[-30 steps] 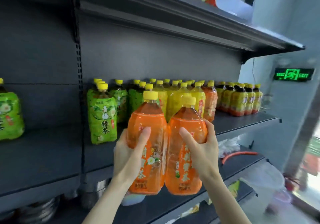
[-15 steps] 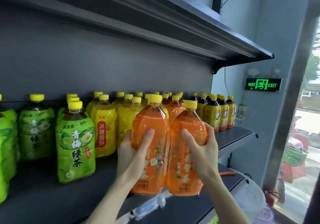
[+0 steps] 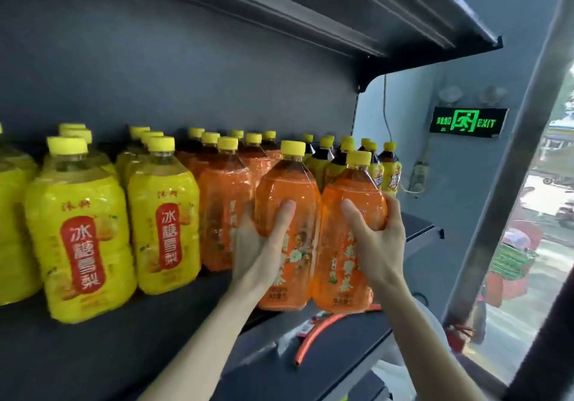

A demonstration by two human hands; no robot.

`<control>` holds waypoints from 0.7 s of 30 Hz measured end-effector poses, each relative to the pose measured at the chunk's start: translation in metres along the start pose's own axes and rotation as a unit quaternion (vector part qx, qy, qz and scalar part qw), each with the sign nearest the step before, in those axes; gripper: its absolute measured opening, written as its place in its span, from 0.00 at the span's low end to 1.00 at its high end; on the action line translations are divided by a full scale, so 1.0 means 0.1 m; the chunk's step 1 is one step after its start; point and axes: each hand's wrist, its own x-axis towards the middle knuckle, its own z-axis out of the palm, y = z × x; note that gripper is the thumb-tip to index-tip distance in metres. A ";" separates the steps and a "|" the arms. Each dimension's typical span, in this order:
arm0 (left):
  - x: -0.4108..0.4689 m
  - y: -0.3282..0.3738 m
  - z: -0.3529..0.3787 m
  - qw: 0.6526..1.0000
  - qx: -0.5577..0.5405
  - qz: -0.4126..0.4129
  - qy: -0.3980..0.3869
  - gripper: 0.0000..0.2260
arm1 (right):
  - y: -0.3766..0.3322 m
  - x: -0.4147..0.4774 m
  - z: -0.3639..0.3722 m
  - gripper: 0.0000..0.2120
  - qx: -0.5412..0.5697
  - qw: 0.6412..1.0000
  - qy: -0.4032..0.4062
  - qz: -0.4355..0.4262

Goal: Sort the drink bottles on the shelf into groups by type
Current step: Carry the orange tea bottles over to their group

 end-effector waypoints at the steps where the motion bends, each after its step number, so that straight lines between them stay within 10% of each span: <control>1: 0.02 -0.05 0.14 1.000 0.000 0.001 0.012 0.20 | 0.07 0.12 -0.07 0.38 -0.003 1.000 -0.012 -0.004; 21: 0.82 -0.85 1.24 0.958 0.250 0.006 0.139 0.39 | 1.14 1.62 -0.27 0.37 0.080 0.989 -0.117 -0.042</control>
